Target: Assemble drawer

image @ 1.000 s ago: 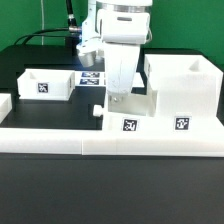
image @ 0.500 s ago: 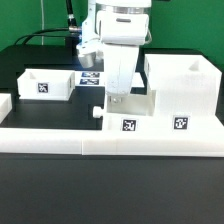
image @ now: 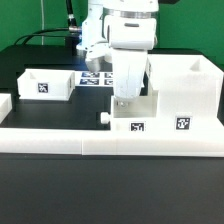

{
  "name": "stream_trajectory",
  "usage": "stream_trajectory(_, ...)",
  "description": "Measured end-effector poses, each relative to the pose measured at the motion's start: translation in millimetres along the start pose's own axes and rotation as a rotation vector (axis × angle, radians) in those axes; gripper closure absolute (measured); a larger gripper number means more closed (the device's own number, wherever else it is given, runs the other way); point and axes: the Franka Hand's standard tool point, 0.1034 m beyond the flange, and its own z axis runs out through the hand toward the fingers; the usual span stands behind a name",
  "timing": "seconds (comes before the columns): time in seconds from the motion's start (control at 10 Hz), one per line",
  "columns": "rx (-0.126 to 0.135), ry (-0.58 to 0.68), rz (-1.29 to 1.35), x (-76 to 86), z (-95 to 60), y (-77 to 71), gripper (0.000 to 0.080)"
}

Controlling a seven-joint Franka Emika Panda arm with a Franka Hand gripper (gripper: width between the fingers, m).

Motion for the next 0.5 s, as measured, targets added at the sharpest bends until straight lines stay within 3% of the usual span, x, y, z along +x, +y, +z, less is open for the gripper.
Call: stream_trajectory(0.5, -0.014, 0.004, 0.018, 1.3, 0.3, 0.9, 0.0753)
